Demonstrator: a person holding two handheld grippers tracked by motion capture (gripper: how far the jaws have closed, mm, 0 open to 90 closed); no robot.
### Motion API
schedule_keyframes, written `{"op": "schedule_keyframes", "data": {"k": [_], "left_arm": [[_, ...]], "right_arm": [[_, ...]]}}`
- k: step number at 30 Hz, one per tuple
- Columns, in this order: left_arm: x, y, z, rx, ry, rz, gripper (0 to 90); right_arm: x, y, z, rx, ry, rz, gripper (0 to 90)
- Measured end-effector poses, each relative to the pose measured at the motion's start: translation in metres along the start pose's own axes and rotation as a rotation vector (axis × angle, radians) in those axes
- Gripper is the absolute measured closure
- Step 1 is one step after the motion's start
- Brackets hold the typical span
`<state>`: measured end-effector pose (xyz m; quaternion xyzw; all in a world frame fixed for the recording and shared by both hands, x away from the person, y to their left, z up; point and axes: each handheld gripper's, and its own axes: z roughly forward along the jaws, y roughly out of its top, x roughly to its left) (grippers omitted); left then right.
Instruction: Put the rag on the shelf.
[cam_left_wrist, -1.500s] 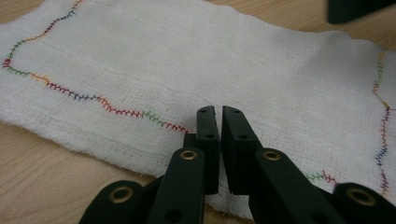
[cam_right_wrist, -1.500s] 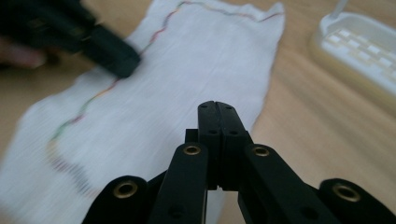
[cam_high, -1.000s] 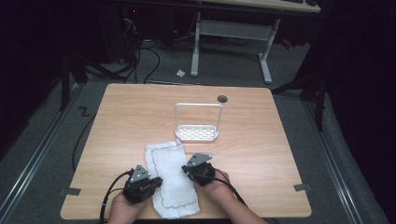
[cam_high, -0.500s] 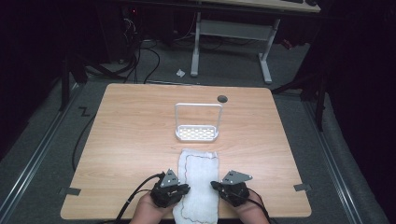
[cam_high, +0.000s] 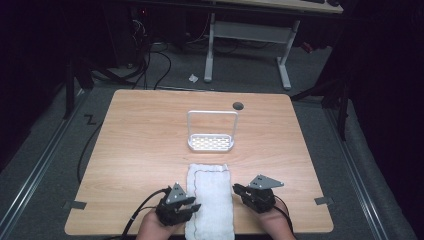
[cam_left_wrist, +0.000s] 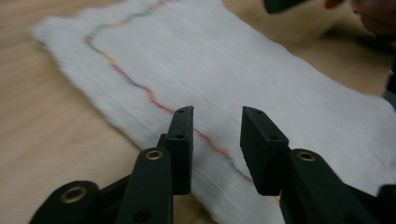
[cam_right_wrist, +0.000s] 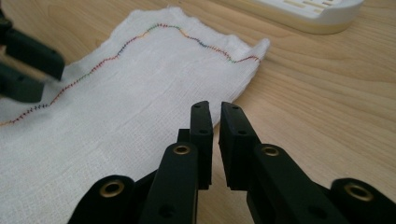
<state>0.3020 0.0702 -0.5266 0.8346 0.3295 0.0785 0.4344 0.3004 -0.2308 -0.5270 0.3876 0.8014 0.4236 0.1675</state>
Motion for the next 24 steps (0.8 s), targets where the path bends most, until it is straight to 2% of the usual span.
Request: {"op": "schedule_keyframes", "data": {"k": [2, 4, 6, 9, 12, 15, 18, 19, 20, 22, 24], "left_arm": [[0.013, 0.008, 0.003, -0.040, 0.065, -0.008, 57.6], [0.026, 0.016, 0.011, -0.055, 0.122, -0.024, 53.7], [0.037, 0.024, 0.020, -0.062, 0.149, -0.034, 51.0], [0.050, 0.034, 0.036, -0.048, 0.156, -0.069, 49.3], [0.055, 0.041, 0.049, -0.017, 0.180, -0.054, 49.7], [0.062, 0.044, 0.055, -0.013, 0.180, -0.101, 50.4], [0.061, 0.043, 0.057, -0.002, 0.192, -0.097, 52.6], [0.059, 0.043, 0.057, 0.002, 0.185, -0.085, 58.6], [0.057, 0.042, 0.057, -0.001, 0.190, -0.072, 60.8], [0.056, 0.041, 0.057, -0.007, 0.189, -0.073, 62.7], [0.056, 0.039, 0.057, -0.029, 0.171, -0.094, 68.3]], "right_arm": [[-0.001, 0.000, -0.001, -0.003, -0.003, 0.002, 82.4], [-0.002, 0.000, -0.001, -0.003, -0.003, 0.001, 80.9], [-0.001, -0.001, -0.001, -0.001, -0.004, -0.001, 80.0], [-0.001, -0.001, 0.001, 0.004, -0.008, -0.003, 78.4], [-0.002, -0.001, 0.002, 0.005, -0.010, -0.005, 76.9], [-0.003, -0.002, 0.002, 0.005, -0.011, -0.002, 75.6], [-0.005, -0.003, 0.003, 0.005, -0.008, 0.004, 73.6], [-0.006, -0.003, 0.003, 0.004, -0.005, 0.013, 71.5], [-0.006, -0.003, 0.003, 0.003, -0.004, 0.016, 70.2], [-0.007, -0.003, 0.004, 0.002, -0.005, 0.015, 69.2], [-0.007, -0.002, 0.004, -0.002, -0.006, 0.017, 67.6]]}}
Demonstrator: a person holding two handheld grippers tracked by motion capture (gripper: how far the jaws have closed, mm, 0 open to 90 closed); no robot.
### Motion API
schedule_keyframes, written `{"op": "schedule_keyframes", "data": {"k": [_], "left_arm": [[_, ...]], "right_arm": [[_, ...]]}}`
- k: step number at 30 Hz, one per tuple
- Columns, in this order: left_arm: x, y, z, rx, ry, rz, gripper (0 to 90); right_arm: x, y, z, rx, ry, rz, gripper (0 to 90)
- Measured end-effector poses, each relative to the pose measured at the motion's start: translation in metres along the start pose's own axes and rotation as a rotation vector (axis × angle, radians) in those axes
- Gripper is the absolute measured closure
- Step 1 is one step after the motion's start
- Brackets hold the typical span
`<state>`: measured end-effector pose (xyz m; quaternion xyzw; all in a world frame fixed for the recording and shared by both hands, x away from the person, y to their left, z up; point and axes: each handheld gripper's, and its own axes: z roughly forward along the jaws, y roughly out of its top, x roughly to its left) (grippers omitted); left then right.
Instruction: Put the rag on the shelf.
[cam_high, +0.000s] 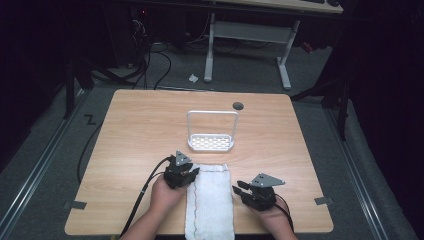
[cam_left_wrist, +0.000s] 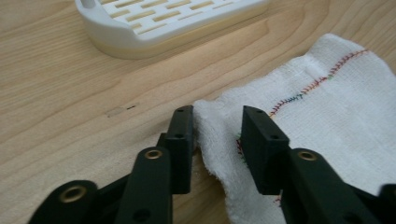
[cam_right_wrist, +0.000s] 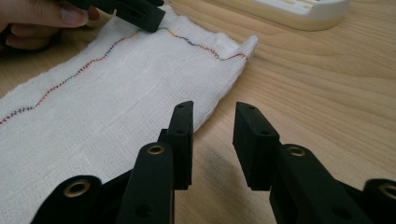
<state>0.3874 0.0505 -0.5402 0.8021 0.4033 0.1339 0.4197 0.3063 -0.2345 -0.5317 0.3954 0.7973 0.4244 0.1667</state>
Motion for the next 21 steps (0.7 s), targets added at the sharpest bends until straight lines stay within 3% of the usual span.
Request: {"op": "schedule_keyframes", "data": {"k": [4, 7, 11, 13, 15, 19, 21], "left_arm": [[0.000, -0.001, 0.000, 0.004, -0.034, -0.035, 79.7], [0.001, -0.001, 0.000, 0.003, -0.042, -0.047, 81.5], [0.002, -0.001, 0.000, 0.003, -0.048, -0.056, 82.0], [0.003, -0.001, 0.000, 0.004, -0.055, -0.063, 82.1], [0.005, -0.001, 0.000, 0.005, -0.068, -0.080, 81.9], [0.005, -0.001, 0.000, 0.004, -0.066, -0.080, 81.9], [0.005, -0.001, 0.000, 0.004, -0.064, -0.077, 81.9]], "right_arm": [[0.002, 0.004, 0.003, -0.010, -0.013, 0.012, 63.2], [-0.001, 0.023, 0.017, -0.008, -0.041, 0.072, 61.5], [-0.003, 0.039, 0.031, -0.012, -0.084, 0.058, 62.8], [-0.006, 0.045, 0.044, 0.020, -0.091, 0.081, 62.6], [-0.007, 0.049, 0.060, 0.075, -0.105, 0.071, 62.1], [-0.006, 0.049, 0.068, 0.108, -0.124, 0.063, 58.7], [-0.007, 0.048, 0.070, 0.112, -0.117, 0.094, 60.4]]}}
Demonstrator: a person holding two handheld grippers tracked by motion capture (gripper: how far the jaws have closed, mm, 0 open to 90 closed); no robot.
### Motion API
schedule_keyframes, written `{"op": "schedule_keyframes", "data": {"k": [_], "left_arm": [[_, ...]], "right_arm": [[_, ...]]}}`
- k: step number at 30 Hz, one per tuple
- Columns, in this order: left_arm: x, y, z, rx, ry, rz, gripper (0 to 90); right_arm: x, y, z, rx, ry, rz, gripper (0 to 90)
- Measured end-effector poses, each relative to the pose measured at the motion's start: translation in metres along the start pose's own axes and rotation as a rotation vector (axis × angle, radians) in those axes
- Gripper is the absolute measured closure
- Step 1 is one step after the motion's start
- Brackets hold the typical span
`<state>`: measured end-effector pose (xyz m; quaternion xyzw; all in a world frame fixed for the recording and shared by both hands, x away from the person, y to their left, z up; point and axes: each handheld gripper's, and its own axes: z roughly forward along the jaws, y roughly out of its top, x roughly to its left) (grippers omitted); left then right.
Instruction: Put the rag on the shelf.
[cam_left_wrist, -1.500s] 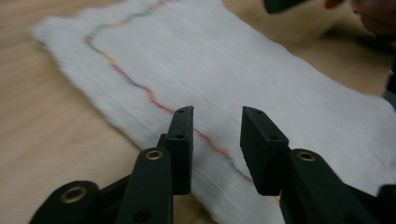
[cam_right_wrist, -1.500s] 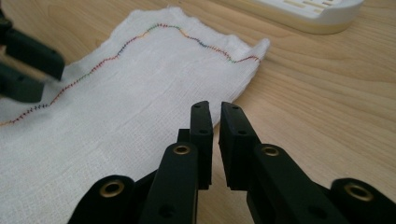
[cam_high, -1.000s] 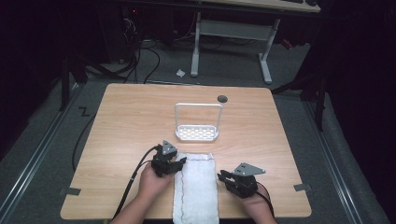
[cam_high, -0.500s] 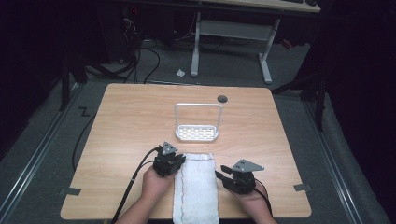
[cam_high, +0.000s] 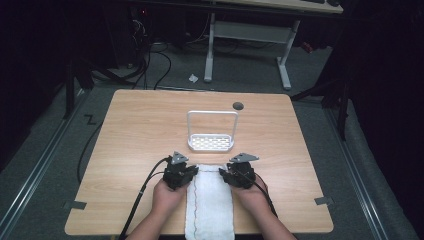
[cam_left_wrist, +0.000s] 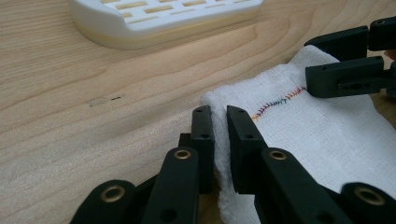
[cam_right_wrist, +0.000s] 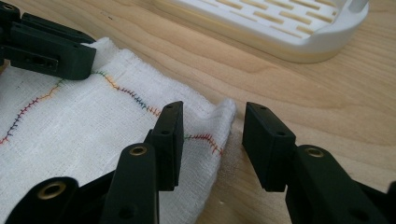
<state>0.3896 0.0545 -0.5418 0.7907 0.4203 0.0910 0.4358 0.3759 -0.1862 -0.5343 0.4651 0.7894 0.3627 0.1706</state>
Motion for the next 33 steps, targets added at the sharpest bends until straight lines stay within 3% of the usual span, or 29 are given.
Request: {"op": "schedule_keyframes", "data": {"k": [4, 8, 12, 17, 23, 27, 33], "left_arm": [[0.000, 0.000, 0.000, 0.000, 0.002, 0.001, 81.9], [-0.001, 0.000, 0.000, 0.001, 0.006, 0.006, 81.9], [-0.002, 0.000, 0.000, -0.002, 0.013, 0.012, 81.9], [-0.007, -0.001, -0.002, -0.017, 0.051, 0.045, 82.5], [-0.010, -0.005, -0.009, -0.114, 0.073, -0.010, 83.3], [-0.017, -0.004, -0.013, -0.152, 0.106, -0.008, 83.6], [-0.028, 0.002, -0.020, -0.210, 0.122, -0.009, 83.7]], "right_arm": [[-0.001, -0.004, -0.001, -0.019, 0.024, 0.008, 68.0], [0.004, -0.006, -0.001, -0.032, 0.045, -0.012, 84.1], [0.007, -0.006, -0.002, -0.043, 0.026, -0.048, 85.5], [0.013, -0.008, -0.007, -0.101, -0.008, -0.065, 85.5], [0.020, -0.010, -0.009, -0.151, -0.047, -0.090, 85.5], [0.023, -0.009, -0.010, -0.171, -0.061, -0.096, 85.5], [0.025, -0.007, -0.021, -0.230, -0.068, -0.105, 85.5]]}}
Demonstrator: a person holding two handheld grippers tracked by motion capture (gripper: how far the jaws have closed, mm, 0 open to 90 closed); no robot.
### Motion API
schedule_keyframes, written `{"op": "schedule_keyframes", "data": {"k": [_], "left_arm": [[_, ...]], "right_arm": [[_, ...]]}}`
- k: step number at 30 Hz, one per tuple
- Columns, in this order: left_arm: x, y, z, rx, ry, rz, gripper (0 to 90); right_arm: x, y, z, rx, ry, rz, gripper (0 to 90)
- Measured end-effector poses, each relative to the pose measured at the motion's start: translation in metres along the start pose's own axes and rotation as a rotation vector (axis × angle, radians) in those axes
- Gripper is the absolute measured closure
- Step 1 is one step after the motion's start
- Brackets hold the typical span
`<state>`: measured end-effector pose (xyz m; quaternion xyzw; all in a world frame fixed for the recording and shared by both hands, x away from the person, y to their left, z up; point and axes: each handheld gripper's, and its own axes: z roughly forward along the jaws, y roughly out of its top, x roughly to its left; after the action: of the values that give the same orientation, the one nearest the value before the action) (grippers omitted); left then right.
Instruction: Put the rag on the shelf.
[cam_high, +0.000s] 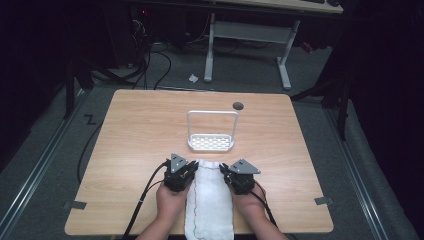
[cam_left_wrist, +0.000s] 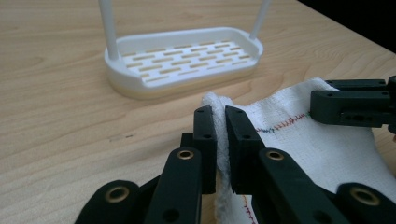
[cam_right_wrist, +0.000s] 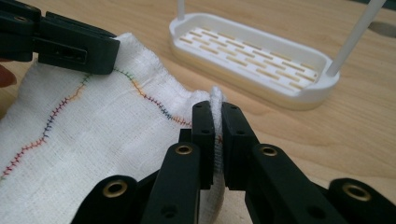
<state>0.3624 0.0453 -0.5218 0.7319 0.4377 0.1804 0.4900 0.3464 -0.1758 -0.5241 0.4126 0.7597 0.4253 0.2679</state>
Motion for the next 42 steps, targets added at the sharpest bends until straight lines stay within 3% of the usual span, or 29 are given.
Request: {"op": "schedule_keyframes", "data": {"k": [5, 11, 16, 22, 26, 29, 34, 42], "left_arm": [[-0.008, 0.012, -0.011, -0.046, -0.016, 0.006, 83.7], [-0.017, 0.029, -0.034, -0.127, -0.026, 0.034, 83.7], [-0.024, 0.040, -0.048, -0.208, -0.027, 0.045, 83.8], [-0.031, 0.054, -0.061, -0.262, -0.036, 0.075, 83.8], [-0.032, 0.064, -0.069, -0.299, -0.058, 0.060, 83.8], [-0.034, 0.072, -0.075, -0.328, -0.059, 0.071, 83.8], [-0.034, 0.093, -0.083, -0.381, -0.064, 0.079, 84.1], [-0.037, 0.122, -0.095, -0.453, -0.050, 0.134, 84.2]], "right_arm": [[0.000, 0.008, -0.010, -0.045, -0.004, -0.001, 85.5], [0.001, 0.029, -0.038, -0.166, -0.004, -0.002, 85.5], [0.004, 0.042, -0.053, -0.228, -0.015, -0.025, 85.5], [0.003, 0.052, -0.064, -0.272, -0.025, -0.034, 85.5], [0.002, 0.062, -0.072, -0.302, -0.035, -0.041, 85.5], [0.001, 0.071, -0.078, -0.329, -0.043, -0.046, 85.5], [0.000, 0.095, -0.088, -0.385, -0.051, -0.056, 85.5], [-0.002, 0.124, -0.100, -0.443, -0.065, -0.080, 85.6]]}}
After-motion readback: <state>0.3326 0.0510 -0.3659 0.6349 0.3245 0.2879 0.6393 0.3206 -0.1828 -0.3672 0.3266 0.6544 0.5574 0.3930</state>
